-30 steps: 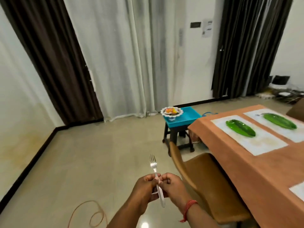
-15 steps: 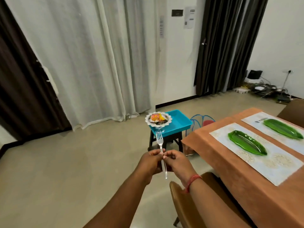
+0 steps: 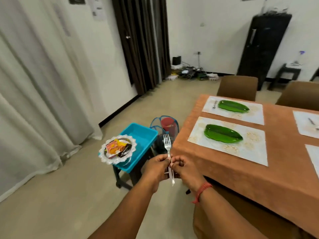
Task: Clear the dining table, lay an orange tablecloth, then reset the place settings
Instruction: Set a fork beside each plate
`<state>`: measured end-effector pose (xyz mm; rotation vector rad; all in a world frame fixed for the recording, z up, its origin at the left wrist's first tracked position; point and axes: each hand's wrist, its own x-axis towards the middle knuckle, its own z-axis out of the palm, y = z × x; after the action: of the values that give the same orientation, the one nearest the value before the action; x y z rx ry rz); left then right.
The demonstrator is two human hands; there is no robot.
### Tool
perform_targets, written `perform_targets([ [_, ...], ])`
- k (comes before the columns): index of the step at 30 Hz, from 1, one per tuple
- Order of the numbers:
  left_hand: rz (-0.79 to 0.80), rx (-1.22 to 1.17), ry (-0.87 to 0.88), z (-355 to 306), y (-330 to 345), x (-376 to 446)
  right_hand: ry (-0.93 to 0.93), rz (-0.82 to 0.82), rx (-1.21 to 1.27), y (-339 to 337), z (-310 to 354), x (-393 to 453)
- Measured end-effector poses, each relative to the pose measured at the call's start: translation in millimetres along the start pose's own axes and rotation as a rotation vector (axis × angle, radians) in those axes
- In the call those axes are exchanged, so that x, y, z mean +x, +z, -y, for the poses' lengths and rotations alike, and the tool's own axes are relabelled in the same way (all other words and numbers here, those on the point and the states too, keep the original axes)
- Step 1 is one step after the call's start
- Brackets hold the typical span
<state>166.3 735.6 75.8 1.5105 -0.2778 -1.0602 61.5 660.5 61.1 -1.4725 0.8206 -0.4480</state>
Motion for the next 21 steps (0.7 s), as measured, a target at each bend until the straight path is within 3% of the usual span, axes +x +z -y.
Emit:
perform_targets([
  [6, 0.202, 0.155, -0.022, -22, 36, 118, 0.046, -0.232, 0.061, -36, -10, 91],
  [11, 0.36, 0.202, -0.066, -56, 69, 185, 0.068, -0.306, 0.078, -76, -5, 157],
  [21, 0.535, 0.379, -0.173, -73, 160, 293, 0.162, -0.655, 0.172, -132, -25, 220],
])
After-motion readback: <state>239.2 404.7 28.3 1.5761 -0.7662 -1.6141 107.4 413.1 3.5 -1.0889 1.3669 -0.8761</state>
